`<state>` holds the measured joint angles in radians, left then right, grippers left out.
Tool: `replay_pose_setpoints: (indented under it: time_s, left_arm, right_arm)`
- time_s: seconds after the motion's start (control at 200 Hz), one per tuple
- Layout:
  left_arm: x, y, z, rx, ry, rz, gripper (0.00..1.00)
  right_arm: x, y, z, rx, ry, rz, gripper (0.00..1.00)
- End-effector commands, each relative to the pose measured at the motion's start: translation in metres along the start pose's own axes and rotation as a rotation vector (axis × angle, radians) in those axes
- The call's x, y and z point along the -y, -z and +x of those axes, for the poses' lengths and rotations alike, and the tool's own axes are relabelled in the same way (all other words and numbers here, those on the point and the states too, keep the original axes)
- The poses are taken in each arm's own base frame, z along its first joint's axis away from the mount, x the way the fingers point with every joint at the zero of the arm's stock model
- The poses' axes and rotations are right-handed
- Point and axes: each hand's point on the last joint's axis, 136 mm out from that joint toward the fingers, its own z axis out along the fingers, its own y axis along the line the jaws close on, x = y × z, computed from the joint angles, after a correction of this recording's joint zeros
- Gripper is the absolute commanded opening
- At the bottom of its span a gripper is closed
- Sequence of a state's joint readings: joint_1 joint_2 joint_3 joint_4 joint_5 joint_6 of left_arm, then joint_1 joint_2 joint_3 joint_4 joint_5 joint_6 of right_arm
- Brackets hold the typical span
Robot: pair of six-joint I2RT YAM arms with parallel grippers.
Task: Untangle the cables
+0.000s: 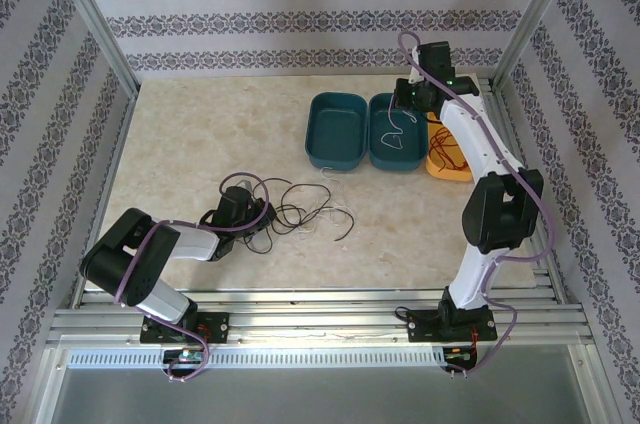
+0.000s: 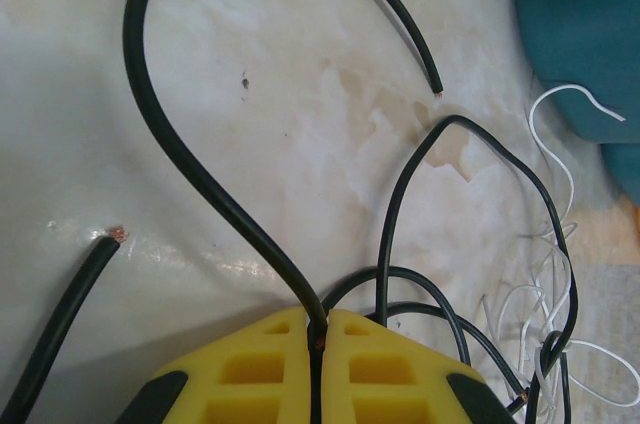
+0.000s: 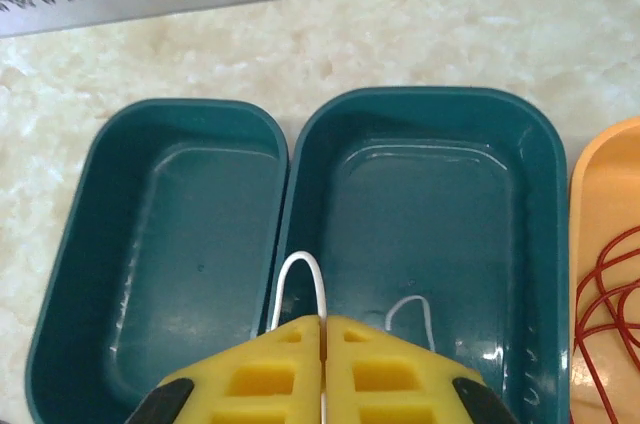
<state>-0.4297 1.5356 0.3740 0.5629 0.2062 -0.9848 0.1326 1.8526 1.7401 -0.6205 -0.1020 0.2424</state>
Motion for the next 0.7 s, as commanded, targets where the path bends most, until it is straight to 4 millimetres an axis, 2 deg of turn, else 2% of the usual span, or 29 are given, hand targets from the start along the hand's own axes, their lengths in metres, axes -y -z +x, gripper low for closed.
replay_pose_setpoints:
  time_s: [0.0, 0.15, 0.285, 0.495, 0.695]
  left_arm:
    - [-0.004, 0.002, 0.000, 0.000, -0.002, -0.007, 0.00]
    - [-0.004, 0.002, 0.000, -0.002, -0.005, -0.011, 0.00]
    - [-0.003, 0.002, 0.000, -0.002, -0.006, -0.011, 0.00]
    - [-0.004, 0.002, 0.000, -0.003, -0.006, -0.013, 0.00]
    - [-0.008, 0.002, 0.001, 0.000, -0.006, -0.022, 0.00]
  right_arm:
    - [0.014, -0.020, 0.013, -0.034, -0.029, 0.042, 0.10]
    - [0.020, -0.035, 0.029, -0.085, -0.043, 0.052, 0.14]
    - [0.020, -0.036, 0.033, -0.095, -0.048, 0.045, 0.24]
    - [0.013, -0.017, 0.029, -0.067, -0.047, 0.020, 0.27]
    - [0.000, 0.009, 0.041, -0.042, -0.045, -0.027, 0.30]
